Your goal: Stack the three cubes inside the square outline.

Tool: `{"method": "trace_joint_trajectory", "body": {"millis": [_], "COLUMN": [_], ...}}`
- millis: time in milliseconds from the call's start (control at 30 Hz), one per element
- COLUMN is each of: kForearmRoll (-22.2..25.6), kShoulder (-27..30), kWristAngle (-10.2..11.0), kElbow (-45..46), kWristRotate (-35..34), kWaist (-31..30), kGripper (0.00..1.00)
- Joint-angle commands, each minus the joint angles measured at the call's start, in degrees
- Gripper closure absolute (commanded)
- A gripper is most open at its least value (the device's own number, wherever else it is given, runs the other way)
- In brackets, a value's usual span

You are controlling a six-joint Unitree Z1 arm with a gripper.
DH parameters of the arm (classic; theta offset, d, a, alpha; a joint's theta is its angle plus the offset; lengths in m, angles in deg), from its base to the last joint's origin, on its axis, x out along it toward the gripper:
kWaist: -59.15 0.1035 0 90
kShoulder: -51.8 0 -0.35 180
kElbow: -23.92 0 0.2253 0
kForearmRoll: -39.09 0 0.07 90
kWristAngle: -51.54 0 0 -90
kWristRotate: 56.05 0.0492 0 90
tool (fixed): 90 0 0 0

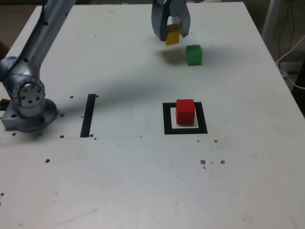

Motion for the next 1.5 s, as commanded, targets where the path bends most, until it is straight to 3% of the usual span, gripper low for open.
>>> {"method": "trace_joint_trajectory", "body": {"millis": [0, 600, 1067, 1467], "kForearmRoll": [1.83, 0.88, -1.5, -2.98], "kShoulder": [1.68, 13.51, 16.09, 15.97], "kWristAngle": [-0.37, -2.69, -3.2, -4.06], "kElbow": [1.42, 14.18, 18.82, 20.55], "kWristRotate": [0.11, -3.95, -9.66, -13.06], "kWaist": [-1.38, -17.77, -29.1, -34.78], "kGripper": [0.7, 0.69, 0.69, 0.69]}}
